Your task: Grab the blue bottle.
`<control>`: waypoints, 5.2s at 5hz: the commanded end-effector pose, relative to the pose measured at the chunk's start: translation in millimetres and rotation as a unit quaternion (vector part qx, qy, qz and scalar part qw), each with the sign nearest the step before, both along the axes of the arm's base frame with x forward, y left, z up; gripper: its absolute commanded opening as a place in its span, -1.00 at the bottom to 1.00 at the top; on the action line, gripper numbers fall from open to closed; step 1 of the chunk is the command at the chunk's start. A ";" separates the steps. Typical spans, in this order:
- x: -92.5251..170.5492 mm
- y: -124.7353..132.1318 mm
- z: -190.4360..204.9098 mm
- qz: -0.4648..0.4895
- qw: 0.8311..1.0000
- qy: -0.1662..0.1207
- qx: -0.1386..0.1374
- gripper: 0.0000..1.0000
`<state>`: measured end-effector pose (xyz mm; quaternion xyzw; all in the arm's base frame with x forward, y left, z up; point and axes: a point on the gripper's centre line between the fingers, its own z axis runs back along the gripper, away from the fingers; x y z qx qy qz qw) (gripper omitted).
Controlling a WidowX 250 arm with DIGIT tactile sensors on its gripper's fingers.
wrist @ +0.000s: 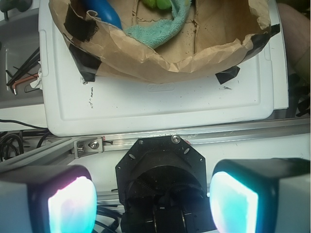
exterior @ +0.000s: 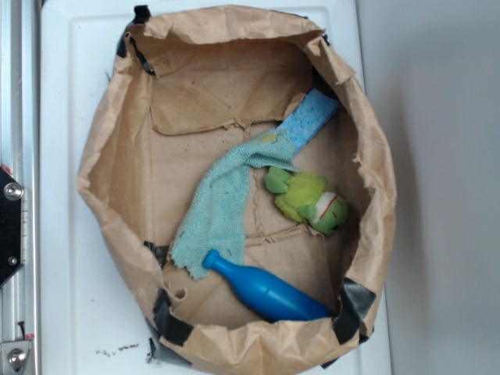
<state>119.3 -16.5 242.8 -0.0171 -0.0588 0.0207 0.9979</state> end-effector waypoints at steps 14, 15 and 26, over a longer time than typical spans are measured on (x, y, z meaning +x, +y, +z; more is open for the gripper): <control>176.7 33.3 -60.7 0.004 0.993 -0.092 0.078 1.00; 180.3 52.1 -65.4 0.008 0.991 -0.107 0.082 1.00; 162.9 -34.8 -174.8 -0.220 0.974 -0.054 0.028 -1.00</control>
